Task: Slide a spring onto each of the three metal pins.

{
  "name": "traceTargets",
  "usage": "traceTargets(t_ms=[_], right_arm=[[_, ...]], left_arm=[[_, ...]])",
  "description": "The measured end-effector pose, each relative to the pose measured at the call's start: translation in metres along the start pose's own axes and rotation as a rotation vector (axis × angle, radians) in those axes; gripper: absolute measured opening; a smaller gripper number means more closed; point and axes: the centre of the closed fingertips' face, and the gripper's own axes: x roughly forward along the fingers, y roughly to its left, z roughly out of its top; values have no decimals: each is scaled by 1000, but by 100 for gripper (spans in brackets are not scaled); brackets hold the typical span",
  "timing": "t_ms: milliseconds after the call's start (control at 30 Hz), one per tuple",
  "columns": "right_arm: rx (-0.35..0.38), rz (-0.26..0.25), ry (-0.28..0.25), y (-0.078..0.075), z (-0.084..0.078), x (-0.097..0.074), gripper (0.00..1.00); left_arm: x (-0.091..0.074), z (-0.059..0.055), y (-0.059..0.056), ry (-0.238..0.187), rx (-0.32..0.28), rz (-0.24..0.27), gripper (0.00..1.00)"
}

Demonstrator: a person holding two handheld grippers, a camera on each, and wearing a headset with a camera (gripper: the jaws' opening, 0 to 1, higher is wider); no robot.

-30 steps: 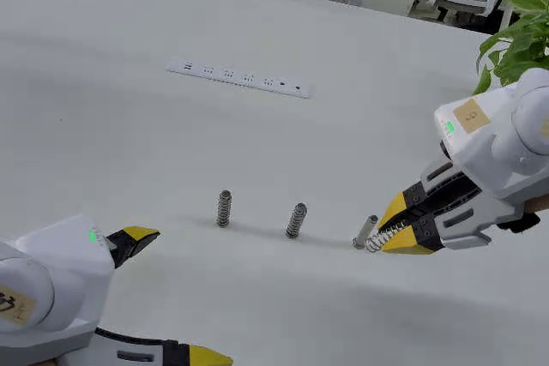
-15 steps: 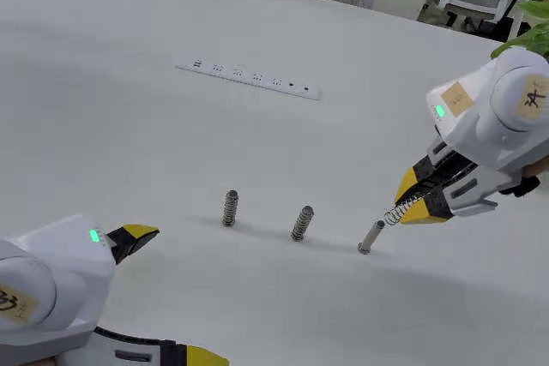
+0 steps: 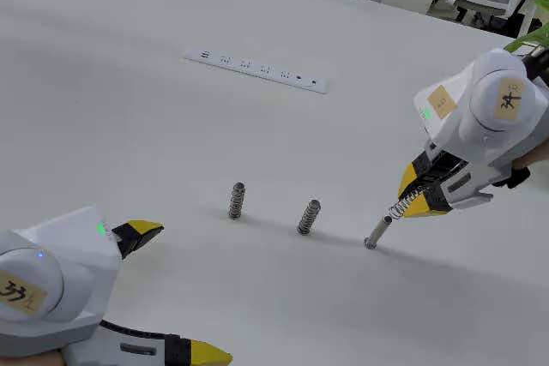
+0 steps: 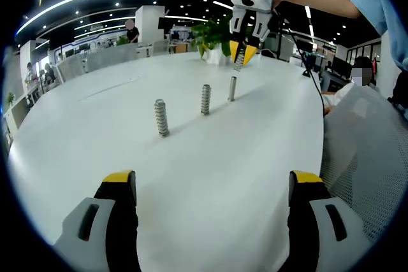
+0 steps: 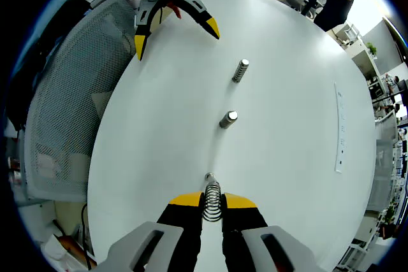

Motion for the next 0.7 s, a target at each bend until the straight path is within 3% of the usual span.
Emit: traceTargets(t_ms=[700], right_arm=[[-11, 33, 21, -8, -9, 11, 7]], left_arm=[[-1, -5, 2, 5, -21, 6, 98]])
